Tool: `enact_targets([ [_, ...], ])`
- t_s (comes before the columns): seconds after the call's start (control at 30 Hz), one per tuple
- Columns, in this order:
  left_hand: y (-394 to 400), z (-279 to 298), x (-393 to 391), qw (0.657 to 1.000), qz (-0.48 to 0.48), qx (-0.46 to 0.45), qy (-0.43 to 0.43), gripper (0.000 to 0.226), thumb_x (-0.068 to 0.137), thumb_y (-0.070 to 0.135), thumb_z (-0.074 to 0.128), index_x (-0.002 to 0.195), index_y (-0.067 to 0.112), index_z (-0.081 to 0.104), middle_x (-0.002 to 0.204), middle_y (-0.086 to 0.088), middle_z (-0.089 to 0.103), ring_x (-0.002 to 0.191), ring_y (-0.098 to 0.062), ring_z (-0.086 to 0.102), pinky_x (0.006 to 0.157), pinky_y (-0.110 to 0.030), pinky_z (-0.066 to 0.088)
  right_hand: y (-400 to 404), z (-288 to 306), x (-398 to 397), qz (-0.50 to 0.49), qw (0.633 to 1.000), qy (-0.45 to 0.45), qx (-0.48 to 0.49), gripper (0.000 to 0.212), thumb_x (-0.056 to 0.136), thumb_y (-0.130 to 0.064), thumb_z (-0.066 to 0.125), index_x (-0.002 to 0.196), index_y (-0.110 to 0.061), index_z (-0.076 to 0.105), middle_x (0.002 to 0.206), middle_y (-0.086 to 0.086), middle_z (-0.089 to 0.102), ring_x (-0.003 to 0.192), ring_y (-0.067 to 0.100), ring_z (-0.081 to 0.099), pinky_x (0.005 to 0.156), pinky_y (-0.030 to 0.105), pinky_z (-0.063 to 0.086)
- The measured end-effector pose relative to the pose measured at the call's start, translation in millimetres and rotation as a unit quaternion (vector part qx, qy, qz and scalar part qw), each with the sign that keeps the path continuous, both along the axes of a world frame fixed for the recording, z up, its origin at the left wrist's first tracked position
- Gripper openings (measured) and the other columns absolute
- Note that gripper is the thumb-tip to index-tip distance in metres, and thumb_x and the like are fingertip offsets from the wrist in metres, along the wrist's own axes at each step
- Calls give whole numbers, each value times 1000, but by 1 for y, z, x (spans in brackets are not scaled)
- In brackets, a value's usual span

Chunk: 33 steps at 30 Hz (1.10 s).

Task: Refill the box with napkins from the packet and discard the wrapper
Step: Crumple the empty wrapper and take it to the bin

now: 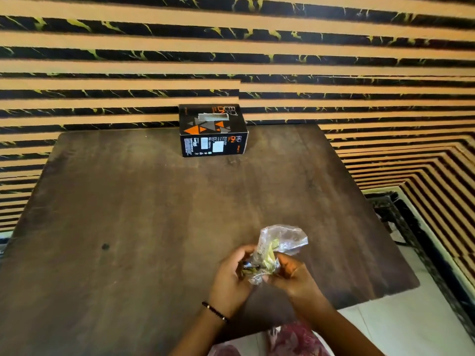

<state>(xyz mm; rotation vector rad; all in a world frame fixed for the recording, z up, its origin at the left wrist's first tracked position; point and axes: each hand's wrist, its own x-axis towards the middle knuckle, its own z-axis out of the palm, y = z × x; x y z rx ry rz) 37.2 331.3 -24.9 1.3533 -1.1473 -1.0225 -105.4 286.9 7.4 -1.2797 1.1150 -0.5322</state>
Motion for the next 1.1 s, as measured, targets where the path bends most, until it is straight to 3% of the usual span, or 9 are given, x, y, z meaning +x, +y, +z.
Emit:
enact_targets([
  [0.13, 0, -2, -29, 999, 40, 7, -31, 29, 64, 35, 72, 91, 24, 63, 88, 6, 71, 81, -6, 66, 73, -23, 52, 5, 3, -34, -8, 1000, 7, -7, 34, 78, -8, 72, 109, -15, 63, 98, -1, 75, 95, 16, 69, 83, 25, 55],
  [0.27, -5, 12, -77, 999, 30, 12, -26, 17, 67, 21, 69, 80, 30, 61, 77, 21, 68, 71, 3, 62, 67, -10, 46, 7, 6, -79, -78, 991, -40, 97, 49, 74, -12, 75, 118, -22, 54, 107, 2, 70, 98, 21, 68, 77, 30, 58],
  [0.47, -28, 19, -206, 998, -32, 29, -47, 20, 74, 3, 67, 81, 22, 65, 70, 22, 65, 71, 9, 61, 69, -9, 46, 14, 16, -200, -112, 963, -218, 108, 66, 60, -27, 84, 119, -16, 59, 111, 12, 70, 100, 32, 66, 79, 37, 57],
  [0.6, -27, 25, -299, 997, -56, 8, -48, 18, 70, 16, 68, 75, 30, 58, 73, 20, 64, 72, 6, 59, 66, -9, 46, 18, 17, -281, -162, 952, -257, 40, 44, 63, -9, 75, 106, -8, 67, 98, 16, 69, 91, 29, 65, 73, 35, 53],
  [0.7, -24, 20, -360, 992, -88, -15, -86, 19, 77, 28, 69, 94, 31, 61, 97, 9, 65, 91, -2, 61, 76, -21, 53, 22, 14, -339, -224, 949, -221, -6, 33, 70, 9, 63, 96, -10, 70, 89, 17, 69, 84, 31, 64, 71, 39, 48],
  [0.8, -23, 32, -407, 990, -113, -13, -85, 41, 76, 33, 69, 110, 41, 48, 112, 14, 60, 103, -2, 58, 82, -17, 51, 21, 14, -395, -269, 947, -162, -59, 45, 72, 19, 61, 83, -24, 73, 75, 4, 71, 70, 19, 63, 64, 33, 49],
  [0.93, -33, 43, -427, 966, -214, -48, -137, 76, 76, 29, 71, 138, 39, 28, 138, 17, 37, 121, 4, 45, 92, -11, 45, 12, 4, -442, -286, 946, 4, -152, 51, 63, 6, 75, 83, -41, 71, 87, -9, 73, 76, 12, 68, 67, 36, 56],
  [1.0, -45, 42, -435, 942, -260, -69, -199, 79, 78, 37, 67, 143, 41, 21, 145, 23, 25, 132, 6, 31, 102, -12, 37, 6, -1, -455, -265, 939, 105, -193, 51, 65, -2, 76, 84, -49, 67, 91, -18, 71, 81, 1, 66, 70, 26, 54],
  [1.1, -66, 34, -447, 939, -243, -84, -230, 73, 81, 24, 69, 142, 32, 30, 144, 14, 37, 131, -1, 39, 101, -15, 41, -3, -2, -465, -217, 937, 167, -218, 40, 71, -4, 75, 99, -33, 71, 98, -16, 70, 79, -12, 62, 66, 10, 49],
])
